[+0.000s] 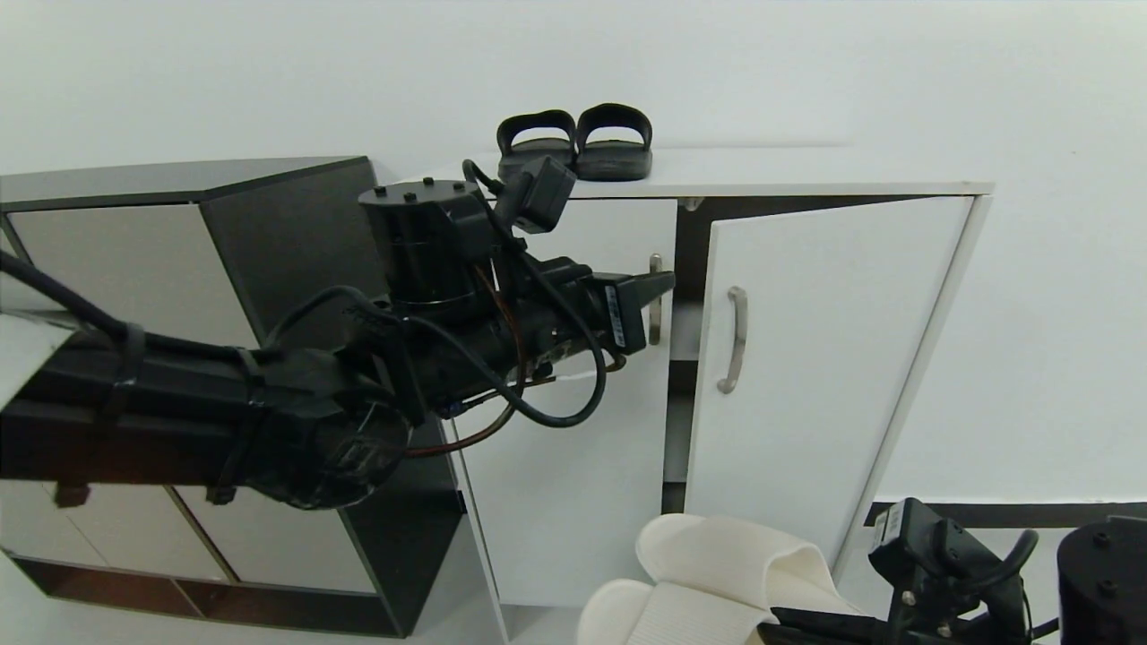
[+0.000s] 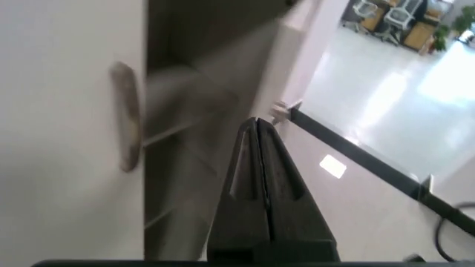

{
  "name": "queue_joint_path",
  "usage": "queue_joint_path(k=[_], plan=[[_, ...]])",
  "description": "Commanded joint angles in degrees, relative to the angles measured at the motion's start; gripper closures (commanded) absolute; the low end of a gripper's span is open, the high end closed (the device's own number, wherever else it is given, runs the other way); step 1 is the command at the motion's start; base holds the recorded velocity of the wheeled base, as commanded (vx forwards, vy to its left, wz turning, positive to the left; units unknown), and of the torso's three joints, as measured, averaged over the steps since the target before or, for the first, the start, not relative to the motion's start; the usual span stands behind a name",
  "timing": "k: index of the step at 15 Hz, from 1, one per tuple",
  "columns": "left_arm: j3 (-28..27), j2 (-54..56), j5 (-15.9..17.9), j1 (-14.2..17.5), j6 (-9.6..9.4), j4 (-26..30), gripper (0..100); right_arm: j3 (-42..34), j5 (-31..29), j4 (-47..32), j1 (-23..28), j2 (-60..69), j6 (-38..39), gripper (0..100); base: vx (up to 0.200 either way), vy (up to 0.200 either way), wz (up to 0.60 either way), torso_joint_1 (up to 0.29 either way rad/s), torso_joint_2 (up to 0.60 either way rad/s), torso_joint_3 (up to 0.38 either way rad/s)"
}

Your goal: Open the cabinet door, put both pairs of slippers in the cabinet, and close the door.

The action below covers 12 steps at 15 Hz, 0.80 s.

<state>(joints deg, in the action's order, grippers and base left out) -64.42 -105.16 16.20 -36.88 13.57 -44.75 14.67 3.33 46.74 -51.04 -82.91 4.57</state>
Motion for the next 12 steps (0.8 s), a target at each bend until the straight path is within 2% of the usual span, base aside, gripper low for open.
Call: queue_joint_path(k=[1, 3, 10, 12], plan=[[-5.5, -5.8, 0.0, 0.9, 1.64, 0.0, 100, -0.1, 0.0, 0.0, 0.0, -0.5, -0.2, 100, 0.0, 0.0, 0.0, 0.0, 0.0, 0.0], [-8.8, -8.9, 0.0, 1.0, 3.31, 0.0, 100, -0.4, 0.0, 0.0, 0.0, -0.3, -1.1, 100, 0.0, 0.0, 0.0, 0.0, 0.0, 0.0], [-15.9, -16.1, 0.1, 0.7, 3.13, 0.3, 100, -0.8, 0.2, 0.0, -0.6, -1.7, -1.6, 100, 0.0, 0.0, 0.0, 0.0, 0.0, 0.0], [-15.6, -16.0, 0.1, -0.2, 3.22, -0.1, 100, -1.2, 0.2, 0.0, -1.8, -1.7, -1.4, 100, -0.2, 0.0, 0.0, 0.002, 0.0, -0.005]])
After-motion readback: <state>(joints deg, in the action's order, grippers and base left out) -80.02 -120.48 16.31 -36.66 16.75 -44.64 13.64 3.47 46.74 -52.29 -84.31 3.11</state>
